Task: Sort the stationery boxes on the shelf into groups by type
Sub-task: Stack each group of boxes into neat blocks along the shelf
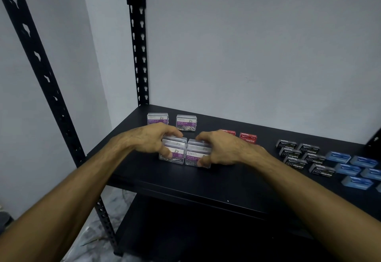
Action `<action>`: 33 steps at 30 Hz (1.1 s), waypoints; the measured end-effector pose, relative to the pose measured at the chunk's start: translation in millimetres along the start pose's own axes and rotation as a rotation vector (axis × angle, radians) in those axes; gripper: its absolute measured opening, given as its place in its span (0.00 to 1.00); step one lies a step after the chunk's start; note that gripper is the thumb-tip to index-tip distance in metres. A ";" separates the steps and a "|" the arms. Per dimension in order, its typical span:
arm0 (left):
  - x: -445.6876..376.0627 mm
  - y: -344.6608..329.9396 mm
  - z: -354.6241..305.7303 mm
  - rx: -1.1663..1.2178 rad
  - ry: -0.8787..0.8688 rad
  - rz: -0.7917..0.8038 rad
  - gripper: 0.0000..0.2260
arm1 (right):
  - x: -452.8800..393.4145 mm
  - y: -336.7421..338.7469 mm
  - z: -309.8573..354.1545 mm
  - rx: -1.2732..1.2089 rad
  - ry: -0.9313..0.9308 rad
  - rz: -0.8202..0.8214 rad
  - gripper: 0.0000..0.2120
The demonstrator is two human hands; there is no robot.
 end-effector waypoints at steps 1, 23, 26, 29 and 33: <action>0.2 0.2 -0.3 -0.001 -0.001 -0.001 0.29 | -0.4 -0.3 -0.5 0.000 -0.002 -0.005 0.35; 1.6 27.0 -2.4 -0.026 -0.007 -0.135 0.30 | -1.5 17.0 1.8 -0.012 0.011 -0.090 0.36; -5.2 53.0 5.4 0.007 0.004 -0.311 0.25 | -9.9 30.6 -1.7 -0.040 0.004 -0.150 0.31; -18.1 74.9 23.0 -0.016 0.060 -0.520 0.17 | -26.2 35.2 -7.6 -0.081 -0.006 -0.218 0.25; -35.3 79.4 52.0 -0.152 0.199 -0.550 0.20 | -56.8 25.9 -16.6 -0.024 -0.012 -0.256 0.23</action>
Point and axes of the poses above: each hand's wrist, its own x-axis away from the middle knuckle, its own y-axis out of the back of the hand, z = x × y, the point moved 8 cm from there along -x, towards the middle knuckle, and after that the axes turned 14 degrees about -z, right-handed, at the moved point
